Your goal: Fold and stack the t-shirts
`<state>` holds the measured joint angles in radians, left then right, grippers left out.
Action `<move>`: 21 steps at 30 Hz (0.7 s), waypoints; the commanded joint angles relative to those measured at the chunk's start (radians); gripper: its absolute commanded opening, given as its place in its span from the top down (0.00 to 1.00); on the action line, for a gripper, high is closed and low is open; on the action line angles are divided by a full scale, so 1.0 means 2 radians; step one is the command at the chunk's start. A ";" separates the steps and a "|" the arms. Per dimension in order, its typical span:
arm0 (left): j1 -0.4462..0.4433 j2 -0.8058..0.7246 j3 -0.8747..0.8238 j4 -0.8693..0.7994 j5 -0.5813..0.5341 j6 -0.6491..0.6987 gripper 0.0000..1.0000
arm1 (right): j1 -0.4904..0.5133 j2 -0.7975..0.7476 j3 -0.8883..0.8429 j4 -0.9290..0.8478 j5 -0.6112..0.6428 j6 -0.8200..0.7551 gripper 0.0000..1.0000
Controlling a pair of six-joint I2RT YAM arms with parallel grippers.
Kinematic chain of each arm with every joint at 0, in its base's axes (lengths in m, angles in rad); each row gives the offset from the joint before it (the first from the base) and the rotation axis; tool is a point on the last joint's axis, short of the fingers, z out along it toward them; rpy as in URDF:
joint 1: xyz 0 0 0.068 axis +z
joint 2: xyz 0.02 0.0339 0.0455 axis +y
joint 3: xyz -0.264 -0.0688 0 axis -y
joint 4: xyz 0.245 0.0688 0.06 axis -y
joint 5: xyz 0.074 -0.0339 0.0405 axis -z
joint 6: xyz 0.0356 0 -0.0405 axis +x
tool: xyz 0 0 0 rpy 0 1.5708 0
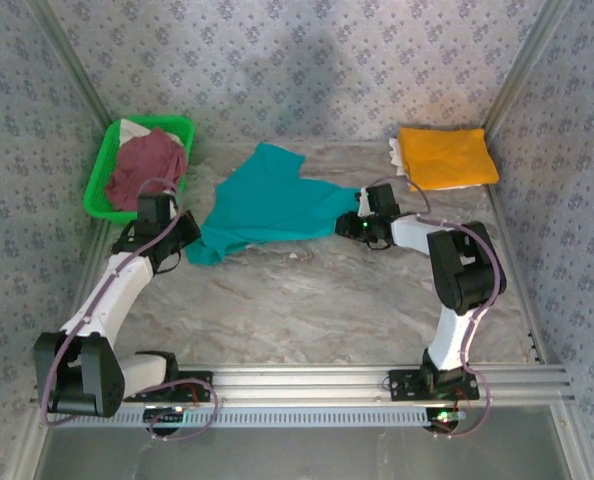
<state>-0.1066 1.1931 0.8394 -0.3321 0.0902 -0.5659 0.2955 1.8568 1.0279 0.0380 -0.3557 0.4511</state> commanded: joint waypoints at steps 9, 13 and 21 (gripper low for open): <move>0.003 -0.013 -0.010 0.022 -0.002 -0.001 1.00 | 0.005 0.021 0.027 0.039 0.030 -0.018 1.00; 0.004 -0.035 -0.004 0.008 -0.005 -0.003 1.00 | 0.003 -0.047 0.030 -0.030 0.028 -0.018 1.00; 0.006 -0.077 0.010 -0.071 0.004 -0.004 1.00 | -0.004 -0.154 0.029 -0.227 0.007 0.001 1.00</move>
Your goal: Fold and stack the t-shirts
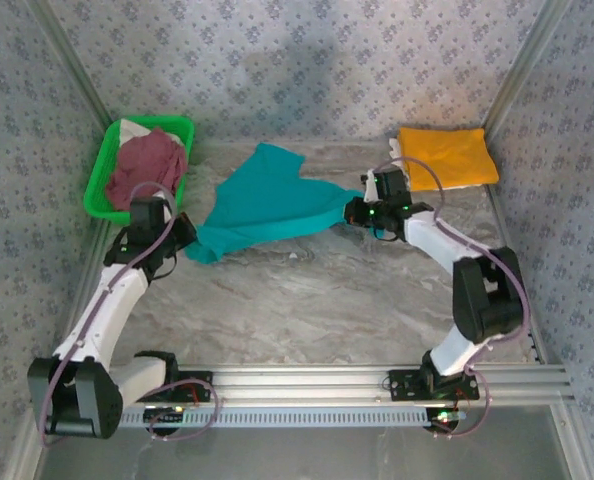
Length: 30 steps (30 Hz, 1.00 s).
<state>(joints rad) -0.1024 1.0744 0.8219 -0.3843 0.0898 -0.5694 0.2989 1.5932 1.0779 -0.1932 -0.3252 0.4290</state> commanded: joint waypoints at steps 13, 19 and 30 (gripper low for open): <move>0.004 -0.100 -0.035 -0.159 0.031 -0.015 1.00 | 0.004 -0.176 -0.037 -0.308 -0.005 0.056 1.00; 0.006 -0.073 -0.024 -0.098 0.031 -0.015 1.00 | -0.007 -0.123 0.035 -0.316 0.010 0.020 0.92; 0.007 -0.030 -0.034 -0.072 0.011 0.012 1.00 | -0.039 -0.052 0.041 -0.244 0.060 0.017 0.63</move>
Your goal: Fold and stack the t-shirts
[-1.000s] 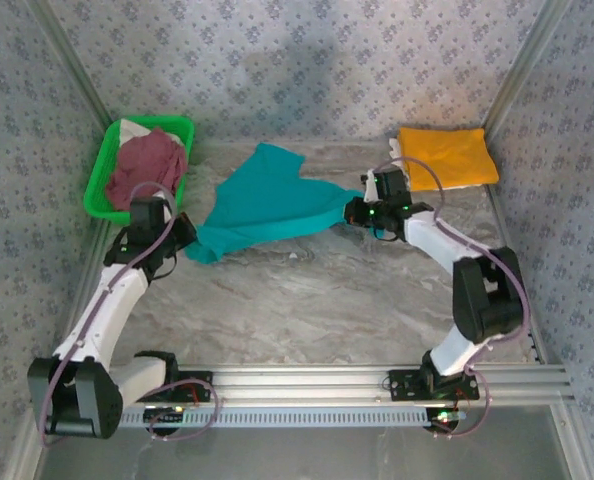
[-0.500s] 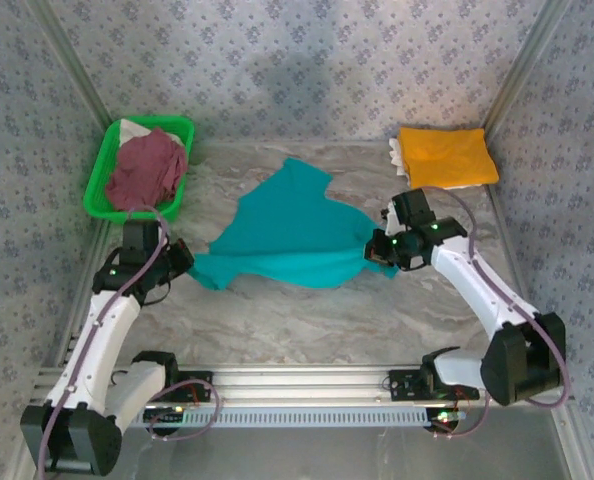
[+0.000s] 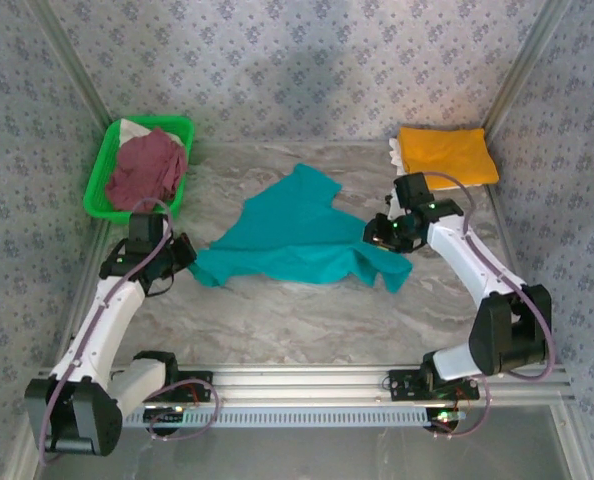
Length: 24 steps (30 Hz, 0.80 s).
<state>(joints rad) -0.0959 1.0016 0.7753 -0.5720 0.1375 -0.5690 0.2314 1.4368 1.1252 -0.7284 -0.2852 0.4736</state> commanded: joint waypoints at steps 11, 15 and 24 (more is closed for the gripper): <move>-0.014 0.039 -0.028 0.075 0.008 0.010 1.00 | 0.070 0.307 0.273 0.013 0.094 -0.052 0.89; -0.035 0.035 -0.024 0.060 -0.007 0.021 1.00 | 0.080 0.378 0.329 0.010 0.091 -0.050 0.93; -0.039 0.009 -0.036 0.058 -0.013 0.000 1.00 | 0.090 0.468 0.383 0.042 0.086 -0.025 0.97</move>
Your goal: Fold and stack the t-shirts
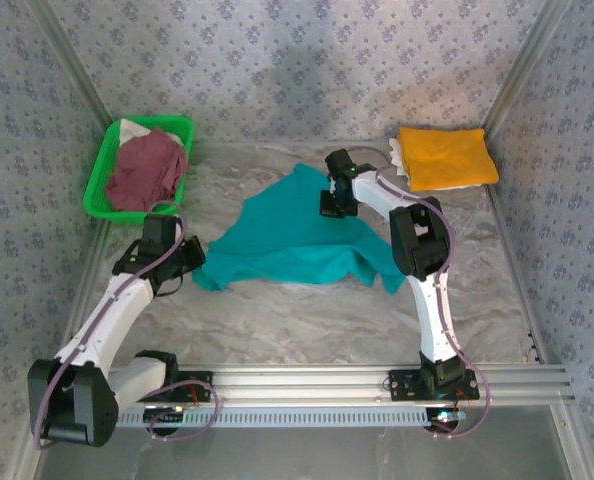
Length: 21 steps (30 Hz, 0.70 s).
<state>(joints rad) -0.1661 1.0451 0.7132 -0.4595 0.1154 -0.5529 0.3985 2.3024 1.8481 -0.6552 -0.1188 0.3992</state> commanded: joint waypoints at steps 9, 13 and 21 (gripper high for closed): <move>-0.010 -0.049 -0.023 -0.009 0.000 -0.029 1.00 | 0.000 0.224 0.315 -0.047 -0.034 0.063 0.95; -0.012 -0.064 -0.037 0.002 -0.001 -0.041 1.00 | -0.008 0.250 0.395 0.006 -0.079 0.098 0.91; -0.015 -0.019 -0.035 0.055 0.010 -0.046 1.00 | -0.048 0.089 0.247 0.013 -0.065 0.087 0.87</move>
<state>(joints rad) -0.1860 0.9745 0.6289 -0.4072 0.1173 -0.6308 0.3431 2.6560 2.4428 -0.6220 -0.2413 0.5655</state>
